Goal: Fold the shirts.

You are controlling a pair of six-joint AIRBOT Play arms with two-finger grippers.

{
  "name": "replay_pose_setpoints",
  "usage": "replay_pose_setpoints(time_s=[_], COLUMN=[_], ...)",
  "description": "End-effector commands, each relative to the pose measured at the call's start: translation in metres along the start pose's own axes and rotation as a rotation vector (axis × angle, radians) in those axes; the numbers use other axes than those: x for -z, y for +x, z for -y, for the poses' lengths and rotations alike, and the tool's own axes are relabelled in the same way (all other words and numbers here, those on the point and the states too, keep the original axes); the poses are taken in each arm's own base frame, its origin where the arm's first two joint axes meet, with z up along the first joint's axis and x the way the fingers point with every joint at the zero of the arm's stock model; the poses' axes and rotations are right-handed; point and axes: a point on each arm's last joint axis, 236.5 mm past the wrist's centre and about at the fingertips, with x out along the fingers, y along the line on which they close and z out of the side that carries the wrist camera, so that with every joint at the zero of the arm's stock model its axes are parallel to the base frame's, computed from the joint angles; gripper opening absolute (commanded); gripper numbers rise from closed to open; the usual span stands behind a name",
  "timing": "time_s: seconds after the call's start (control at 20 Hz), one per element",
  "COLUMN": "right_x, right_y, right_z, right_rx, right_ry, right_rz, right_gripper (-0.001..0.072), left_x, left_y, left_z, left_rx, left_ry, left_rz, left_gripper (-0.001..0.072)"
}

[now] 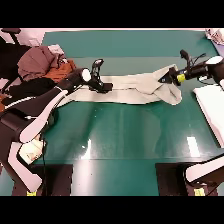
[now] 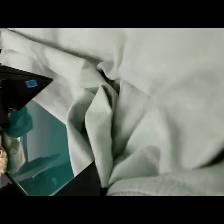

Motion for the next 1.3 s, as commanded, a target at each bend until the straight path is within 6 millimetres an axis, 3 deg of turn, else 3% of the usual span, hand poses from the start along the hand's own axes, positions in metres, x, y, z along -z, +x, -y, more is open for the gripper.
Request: replay_pose_setpoints(time_s=[0.0, 0.1, 0.2, 0.3, 0.4, 0.55, 0.7, 0.85, 1.05, 1.15, 1.25], right_x=[0.010, 0.008, 0.004, -0.006, -0.021, -0.033, -0.032, -0.031, -0.038, -0.034, -0.032], right_y=[-0.011, -0.003, 0.011, 0.024, 0.039, 0.064, 0.091, 0.113, 0.136, 0.161, 0.195], right_z=[-0.062, -0.093, -0.136, -0.162, -0.164, -0.149, -0.145, -0.143, -0.155, -0.171, -0.206], right_rx=[-0.013, -0.028, -0.133, -0.179, -0.120, -0.007, 0.033, 0.083, 0.069, 0.029, -0.096], right_ry=[0.022, 0.029, 0.026, 0.031, 0.017, 0.075, 0.083, 0.069, 0.097, 0.096, 0.113], right_rz=[0.025, 0.061, 0.090, 0.136, 0.172, 0.142, 0.064, 0.015, 0.055, 0.086, 0.123], right_gripper=[0.0018, 0.0018, 0.0018, 0.0018, 0.0018, 0.0018, 0.0018, 0.0018, 0.0018, 0.0018, 0.0024], left_x=[0.001, 0.004, 0.004, 0.004, 0.007, 0.009, -0.005, -0.043, -0.087, -0.099, -0.105], left_y=[0.017, 0.021, 0.021, 0.021, 0.021, 0.018, -0.002, -0.059, -0.181, -0.237, -0.278], left_z=[0.003, 0.001, 0.001, 0.001, 0.001, 0.004, 0.016, 0.015, -0.056, -0.078, -0.081], left_rx=[0.019, 0.016, 0.016, 0.016, 0.015, 0.019, 0.038, 0.014, -0.275, -0.340, -0.342], left_ry=[-0.024, -0.028, -0.028, -0.028, -0.028, -0.026, -0.008, 0.045, 0.047, -0.024, -0.055], left_rz=[0.013, 0.003, 0.006, 0.003, -0.008, -0.029, -0.022, 0.035, 0.142, 0.227, 0.298], left_gripper=[0.0021, 0.0021, 0.0021, 0.0021, 0.0021, 0.0021, 0.0021, 0.0022, 0.0022, 0.0021, 0.0021])
